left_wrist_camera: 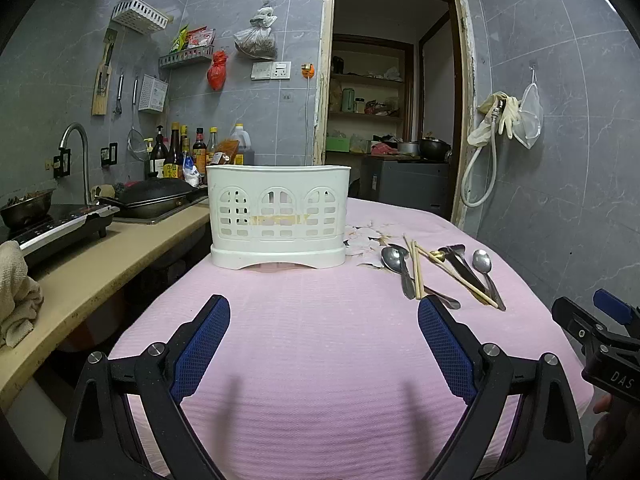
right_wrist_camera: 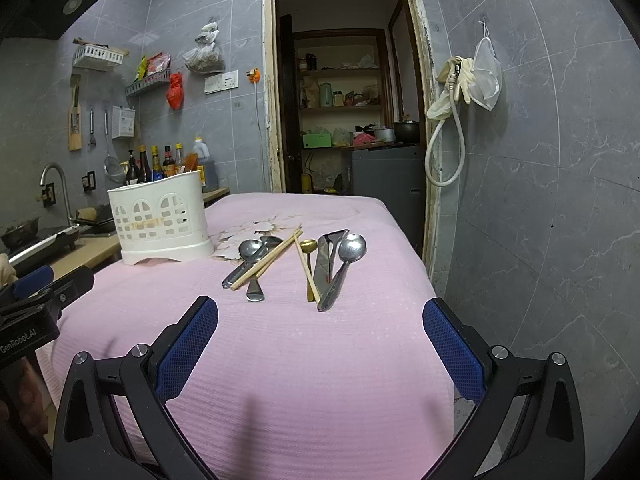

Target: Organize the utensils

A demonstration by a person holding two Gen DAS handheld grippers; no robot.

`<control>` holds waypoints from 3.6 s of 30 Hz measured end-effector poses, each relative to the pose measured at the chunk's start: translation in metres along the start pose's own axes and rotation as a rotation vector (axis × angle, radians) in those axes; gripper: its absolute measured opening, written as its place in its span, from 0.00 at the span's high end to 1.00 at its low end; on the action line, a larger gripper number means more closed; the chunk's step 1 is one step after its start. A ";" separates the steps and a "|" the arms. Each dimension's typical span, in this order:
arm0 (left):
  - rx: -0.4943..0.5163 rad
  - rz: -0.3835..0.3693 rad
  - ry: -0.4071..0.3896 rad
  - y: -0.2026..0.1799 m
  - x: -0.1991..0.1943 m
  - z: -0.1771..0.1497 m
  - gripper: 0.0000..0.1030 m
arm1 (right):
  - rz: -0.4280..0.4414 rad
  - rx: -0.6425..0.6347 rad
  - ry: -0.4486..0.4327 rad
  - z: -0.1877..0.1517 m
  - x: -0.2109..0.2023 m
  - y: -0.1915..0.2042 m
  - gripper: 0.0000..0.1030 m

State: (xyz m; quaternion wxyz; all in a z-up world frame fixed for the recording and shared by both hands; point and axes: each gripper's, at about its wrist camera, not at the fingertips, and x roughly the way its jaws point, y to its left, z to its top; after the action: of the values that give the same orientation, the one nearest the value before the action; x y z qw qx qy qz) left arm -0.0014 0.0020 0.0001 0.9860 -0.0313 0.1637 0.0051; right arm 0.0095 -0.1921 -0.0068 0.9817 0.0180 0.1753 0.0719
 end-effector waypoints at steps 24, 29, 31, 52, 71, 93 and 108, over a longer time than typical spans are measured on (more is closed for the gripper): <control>-0.002 -0.001 0.001 0.000 -0.002 0.002 0.10 | 0.001 0.002 0.001 -0.001 0.001 0.000 0.00; -0.002 0.000 0.003 -0.005 -0.003 0.001 0.10 | 0.003 0.003 0.003 -0.001 0.001 0.000 0.00; -0.002 0.000 0.003 -0.004 -0.003 0.001 0.10 | 0.002 0.002 0.002 -0.001 0.000 0.000 0.00; -0.004 -0.001 0.003 -0.004 -0.003 0.001 0.10 | 0.004 0.006 0.005 -0.002 0.001 0.001 0.00; -0.006 -0.006 0.006 -0.006 0.002 0.000 0.10 | 0.007 0.009 0.010 -0.005 0.002 0.000 0.00; -0.004 -0.082 0.013 -0.006 0.049 0.046 0.11 | -0.039 -0.142 -0.115 0.044 0.032 -0.007 0.00; 0.029 -0.215 0.197 -0.024 0.125 0.072 0.11 | -0.031 -0.158 0.132 0.072 0.114 -0.027 0.00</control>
State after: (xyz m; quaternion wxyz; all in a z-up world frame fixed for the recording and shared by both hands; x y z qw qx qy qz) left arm 0.1404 -0.0170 0.0294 0.9604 -0.0347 0.2553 -0.1058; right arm 0.1439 -0.2022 0.0199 0.9674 -0.0669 0.2336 0.0711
